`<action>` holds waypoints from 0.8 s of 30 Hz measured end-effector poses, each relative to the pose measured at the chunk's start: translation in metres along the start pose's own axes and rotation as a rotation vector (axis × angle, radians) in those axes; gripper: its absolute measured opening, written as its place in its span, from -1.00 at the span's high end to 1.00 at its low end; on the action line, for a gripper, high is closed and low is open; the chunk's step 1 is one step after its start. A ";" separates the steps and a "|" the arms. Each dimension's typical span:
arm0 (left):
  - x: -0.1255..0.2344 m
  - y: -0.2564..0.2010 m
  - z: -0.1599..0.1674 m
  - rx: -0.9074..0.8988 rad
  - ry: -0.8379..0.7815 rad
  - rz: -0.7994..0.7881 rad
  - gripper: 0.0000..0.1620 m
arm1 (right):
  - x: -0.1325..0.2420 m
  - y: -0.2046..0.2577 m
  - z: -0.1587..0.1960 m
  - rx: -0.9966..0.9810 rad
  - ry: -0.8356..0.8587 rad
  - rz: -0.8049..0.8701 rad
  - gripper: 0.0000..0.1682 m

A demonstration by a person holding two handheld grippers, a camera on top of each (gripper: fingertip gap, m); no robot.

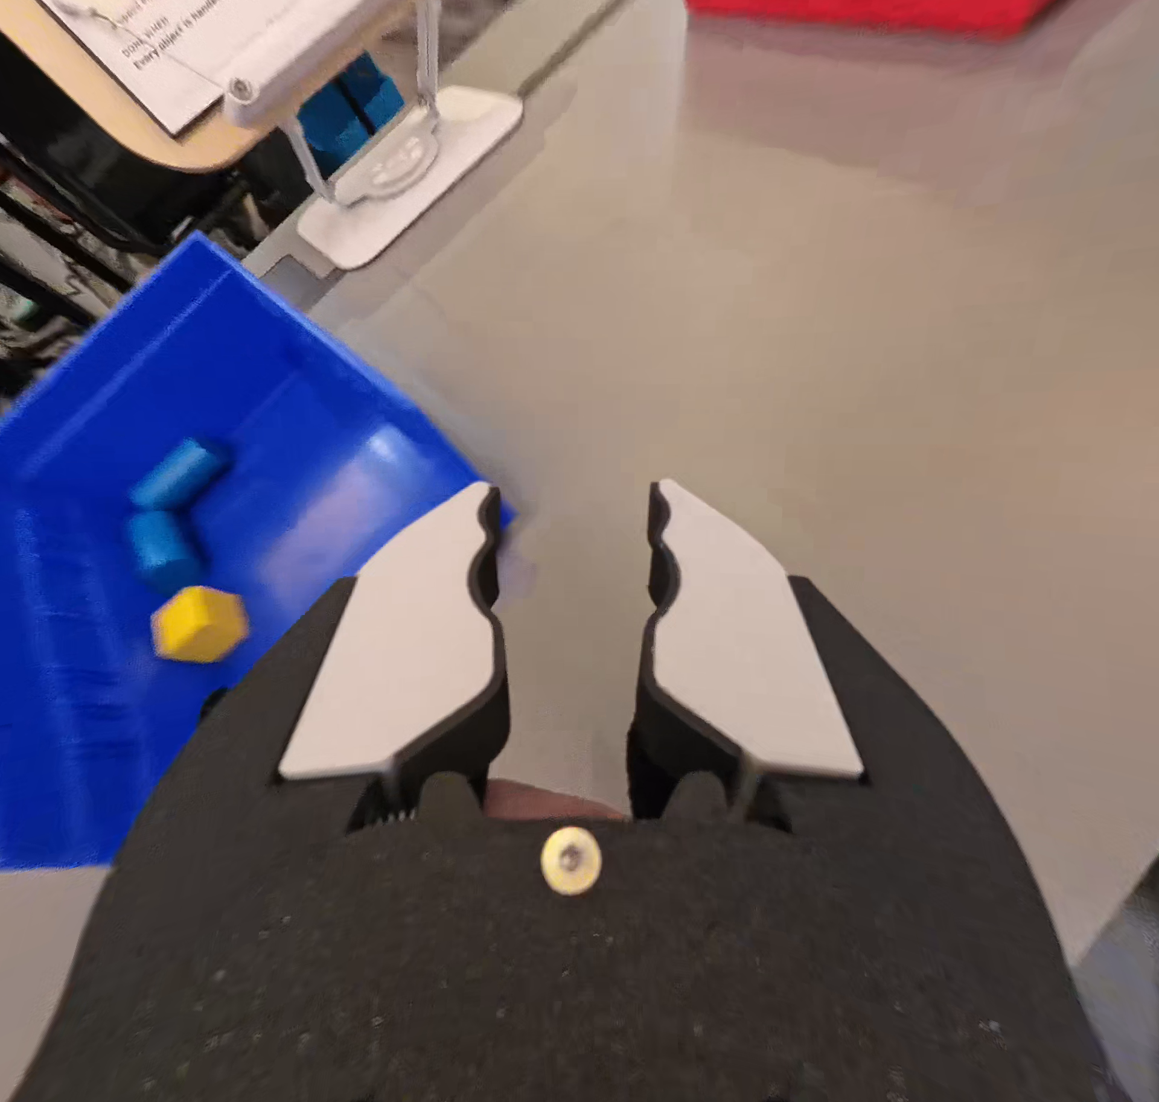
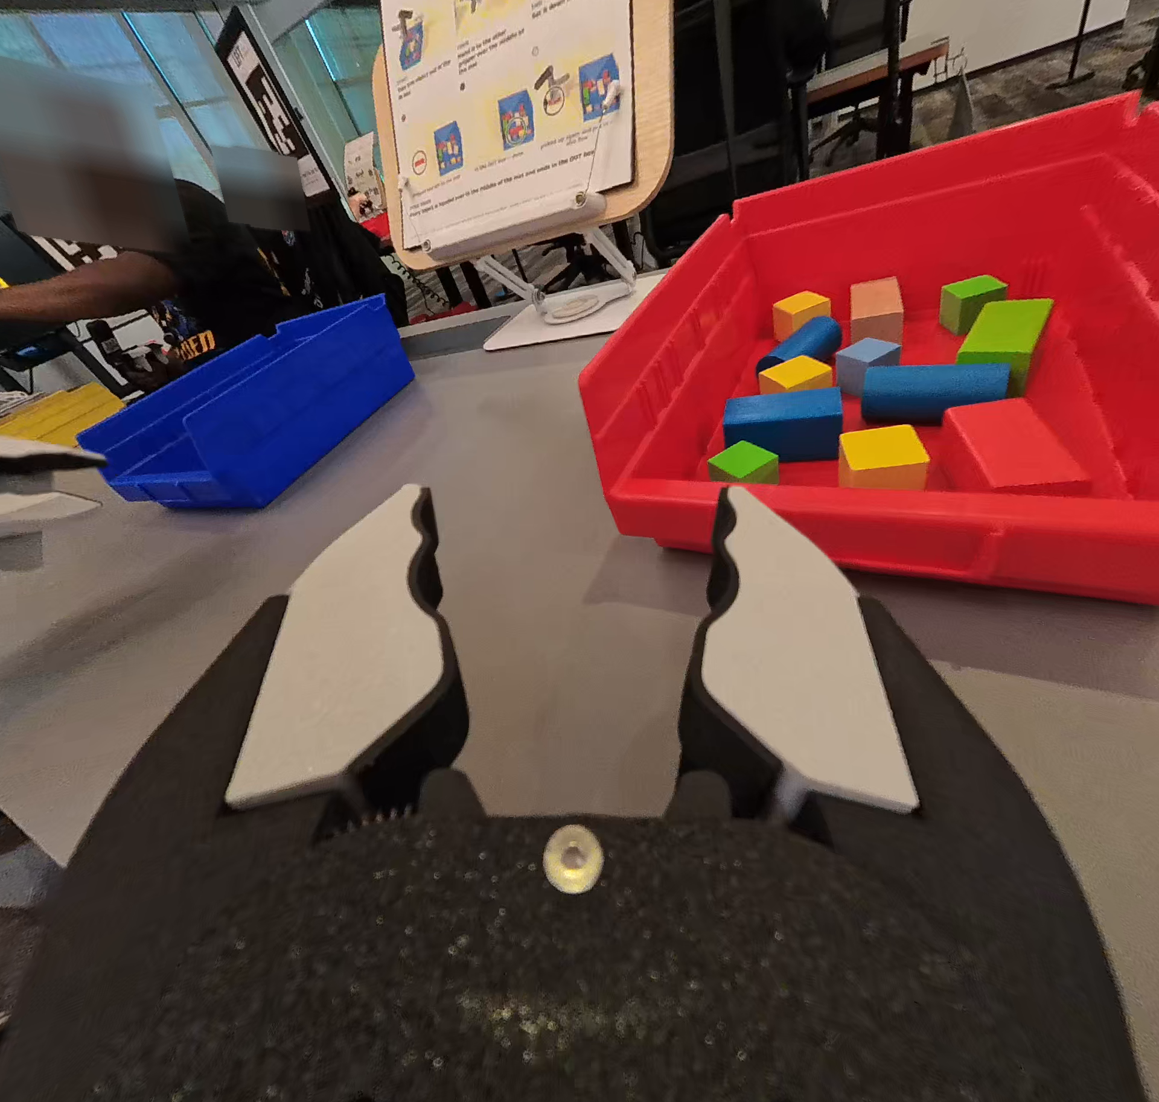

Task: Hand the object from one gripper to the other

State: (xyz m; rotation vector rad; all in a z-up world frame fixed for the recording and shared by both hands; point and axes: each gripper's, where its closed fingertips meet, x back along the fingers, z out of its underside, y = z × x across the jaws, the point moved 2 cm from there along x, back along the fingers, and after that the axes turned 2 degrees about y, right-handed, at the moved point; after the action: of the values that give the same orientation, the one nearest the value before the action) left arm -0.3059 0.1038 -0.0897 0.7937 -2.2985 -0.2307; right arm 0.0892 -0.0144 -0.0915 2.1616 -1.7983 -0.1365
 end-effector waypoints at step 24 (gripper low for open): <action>-0.100 0.219 0.126 -0.799 1.193 0.203 0.33 | -0.014 0.016 0.012 -0.163 0.092 -0.176 0.01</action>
State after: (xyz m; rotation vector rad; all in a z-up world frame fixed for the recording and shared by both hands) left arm -0.4359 0.3322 -0.1593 0.1460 -0.9888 -0.4015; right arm 0.0681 -0.0052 -0.0995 2.1695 -1.4920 -0.2124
